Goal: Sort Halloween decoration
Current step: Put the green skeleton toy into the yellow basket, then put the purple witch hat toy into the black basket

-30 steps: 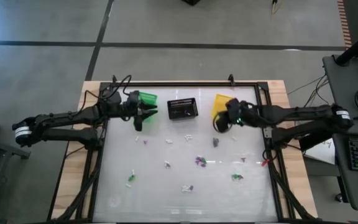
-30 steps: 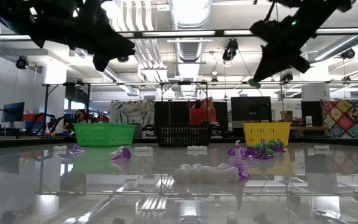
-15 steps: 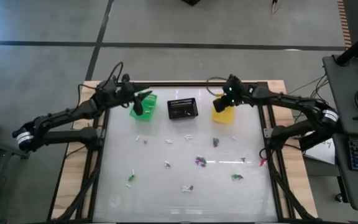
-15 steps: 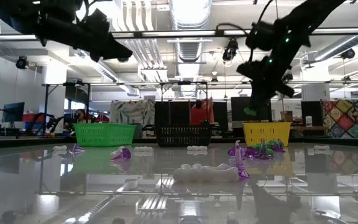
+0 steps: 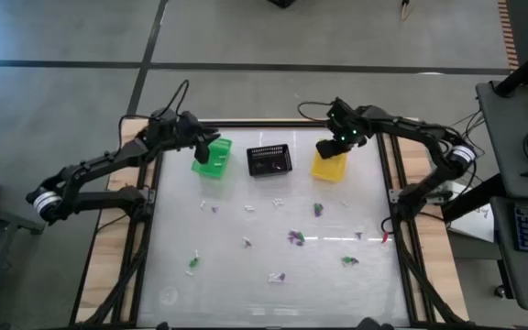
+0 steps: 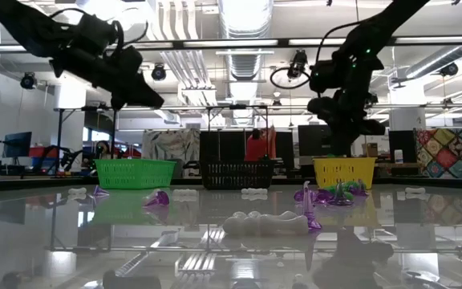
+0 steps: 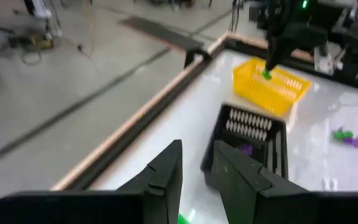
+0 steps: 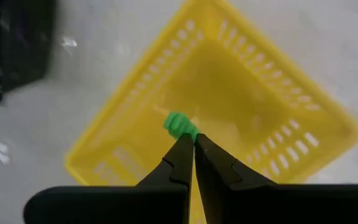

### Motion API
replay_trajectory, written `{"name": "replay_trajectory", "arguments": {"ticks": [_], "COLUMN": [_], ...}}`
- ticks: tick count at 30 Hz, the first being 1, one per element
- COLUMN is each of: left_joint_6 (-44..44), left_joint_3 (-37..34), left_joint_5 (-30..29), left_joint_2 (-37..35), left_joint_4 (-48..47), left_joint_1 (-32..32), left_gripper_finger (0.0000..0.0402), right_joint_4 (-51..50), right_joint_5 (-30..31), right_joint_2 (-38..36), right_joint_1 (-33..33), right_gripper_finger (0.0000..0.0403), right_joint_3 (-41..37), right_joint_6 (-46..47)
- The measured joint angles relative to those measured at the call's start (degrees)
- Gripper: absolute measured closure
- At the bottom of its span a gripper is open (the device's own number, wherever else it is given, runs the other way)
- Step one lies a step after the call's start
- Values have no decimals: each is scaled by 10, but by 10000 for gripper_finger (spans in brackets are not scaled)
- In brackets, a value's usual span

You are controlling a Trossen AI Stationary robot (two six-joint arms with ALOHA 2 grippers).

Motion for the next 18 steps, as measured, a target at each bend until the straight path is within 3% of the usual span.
{"name": "replay_trajectory", "arguments": {"ticks": [10, 18], "left_joint_6": [4, -31], "left_joint_3": [0, 0], "left_joint_5": [0, 29], "left_joint_2": [7, 3], "left_joint_4": [8, 8], "left_joint_1": [-2, -11], "left_gripper_finger": [326, 326], "right_joint_4": [5, 13], "right_joint_5": [19, 21], "right_joint_2": [29, -3], "right_joint_1": [12, 17], "right_gripper_finger": [394, 394], "right_joint_3": [-9, -2], "right_joint_6": [-19, -34]}}
